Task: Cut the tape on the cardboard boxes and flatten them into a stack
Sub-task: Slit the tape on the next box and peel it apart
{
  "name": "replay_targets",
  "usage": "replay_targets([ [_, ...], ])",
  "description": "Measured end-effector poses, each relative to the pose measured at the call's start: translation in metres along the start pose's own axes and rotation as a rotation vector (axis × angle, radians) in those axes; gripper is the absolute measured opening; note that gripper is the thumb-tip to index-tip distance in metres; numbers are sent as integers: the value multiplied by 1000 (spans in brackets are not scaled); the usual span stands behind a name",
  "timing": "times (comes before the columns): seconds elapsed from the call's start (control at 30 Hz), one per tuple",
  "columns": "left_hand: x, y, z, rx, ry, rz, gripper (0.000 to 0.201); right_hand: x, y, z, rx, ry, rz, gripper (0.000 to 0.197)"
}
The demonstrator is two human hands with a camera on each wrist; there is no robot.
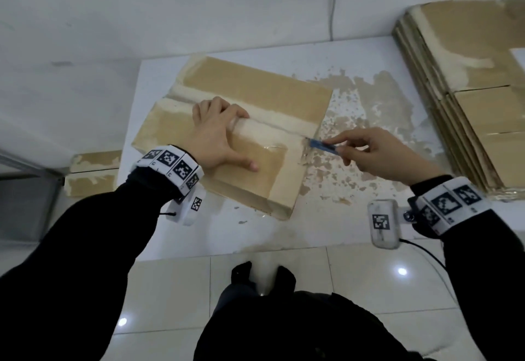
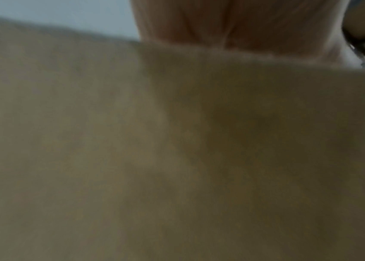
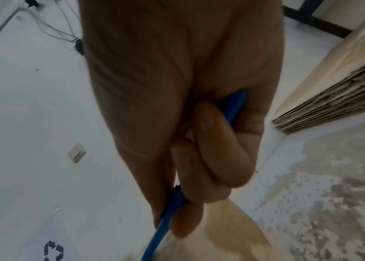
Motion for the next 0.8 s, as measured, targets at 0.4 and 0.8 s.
replay_targets([
  [0.4, -2, 1, 12, 143, 330, 157, 79, -45, 16, -8, 121, 122, 72, 25],
  [0.8, -1, 48, 2, -532, -17, -787, 51, -48, 13, 30, -321, 322, -238, 18],
])
Point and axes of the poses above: each hand's wrist, its own x-axis towards the middle knuckle, its own z-axis out of the palm, y = z × x, the point moved 1 cm from there along x, towards the middle knuckle, and after that the axes turned 13 degrees about y, right-handed, at the moved point
